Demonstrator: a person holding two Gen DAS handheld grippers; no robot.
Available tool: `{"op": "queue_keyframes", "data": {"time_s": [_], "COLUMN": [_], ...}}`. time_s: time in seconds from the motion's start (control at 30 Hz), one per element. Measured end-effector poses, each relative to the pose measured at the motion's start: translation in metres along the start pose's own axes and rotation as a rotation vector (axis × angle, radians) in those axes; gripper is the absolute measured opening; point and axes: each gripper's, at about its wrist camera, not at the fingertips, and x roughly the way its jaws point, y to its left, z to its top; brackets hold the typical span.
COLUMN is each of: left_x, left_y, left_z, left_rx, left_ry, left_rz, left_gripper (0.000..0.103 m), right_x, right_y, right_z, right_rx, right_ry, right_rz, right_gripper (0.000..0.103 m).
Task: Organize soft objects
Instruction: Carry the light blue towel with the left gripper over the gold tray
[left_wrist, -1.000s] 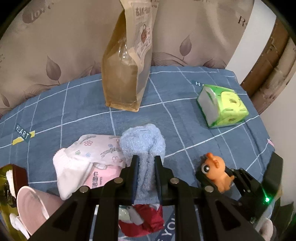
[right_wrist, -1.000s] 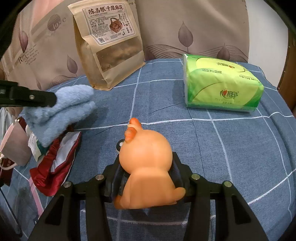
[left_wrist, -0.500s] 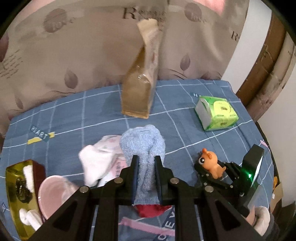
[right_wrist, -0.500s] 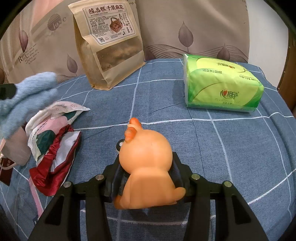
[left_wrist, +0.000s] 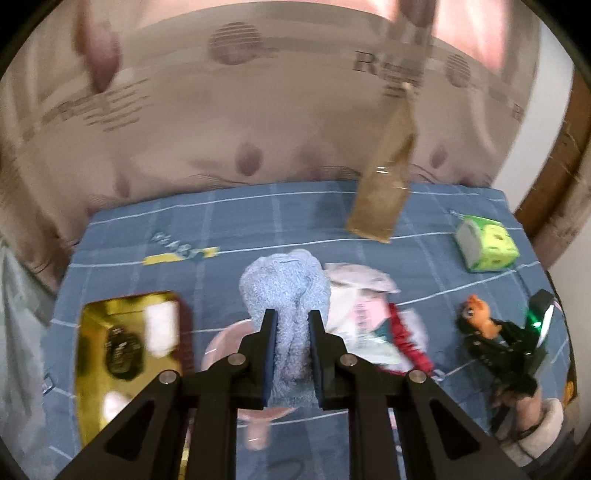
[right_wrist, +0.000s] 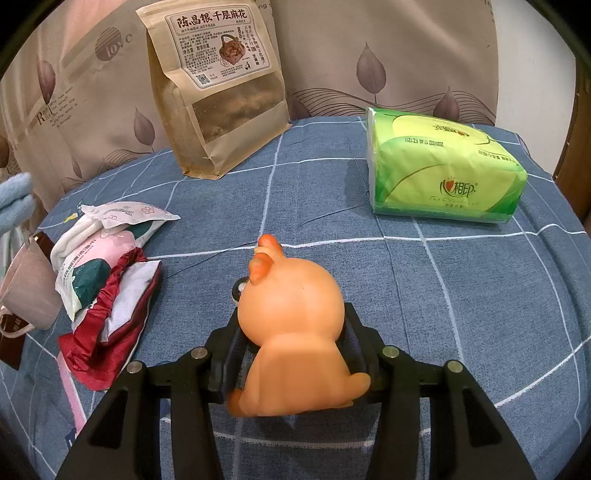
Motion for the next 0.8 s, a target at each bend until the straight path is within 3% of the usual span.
{"op": "queue_keyframes", "data": {"time_s": [0.33,0.8], "left_x": [-0.012,-0.006], "left_y": [0.096,0.177], "left_z": [-0.033,-0.082], "left_rx": [-0.145,-0.287], "left_ry": [0.018,0.084], "left_rz": [0.121,0.236], "left_gripper": [0.016,0.016], "right_x": [0.001,0.0], "right_y": [0.0,-0.001], "right_z": [0.0,0.0], "right_rx": [-0.002,-0.005], "right_ry": [-0.001,-0.002], "right_rz": [-0.002,-0.005], "right_gripper": [0.045,0.045]}}
